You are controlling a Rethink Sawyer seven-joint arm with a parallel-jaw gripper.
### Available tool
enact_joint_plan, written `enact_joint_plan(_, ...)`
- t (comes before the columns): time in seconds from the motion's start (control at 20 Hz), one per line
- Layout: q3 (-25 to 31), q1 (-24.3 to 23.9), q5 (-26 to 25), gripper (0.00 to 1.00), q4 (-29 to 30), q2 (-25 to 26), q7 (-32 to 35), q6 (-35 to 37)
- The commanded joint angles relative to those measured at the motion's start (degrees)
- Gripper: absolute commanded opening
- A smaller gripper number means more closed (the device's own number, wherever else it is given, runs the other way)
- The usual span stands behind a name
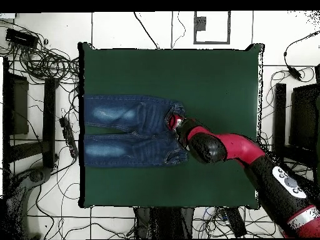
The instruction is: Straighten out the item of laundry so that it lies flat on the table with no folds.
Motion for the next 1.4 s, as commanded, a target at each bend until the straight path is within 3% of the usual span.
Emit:
enact_joint_plan(0.05,4.0,4.1,-0.8,0.0,-3.4,0.5,-8.3,7.1)
enact_joint_plan(0.5,1.5,3.7,-0.1,0.0,-2.5,-5.0,-6.1,8.0)
enact_joint_plan(0.85,2.2,-5.2,-1.3,0.0,-3.4,-6.1,-16.5,15.6)
enact_joint_plan(1.2,6.6,-10.8,-2.7,0.0,-12.3,1.7,-30.7,23.4)
enact_joint_plan(1.4,8.3,-11.6,-3.1,0.0,-16.1,6.3,-35.2,25.2)
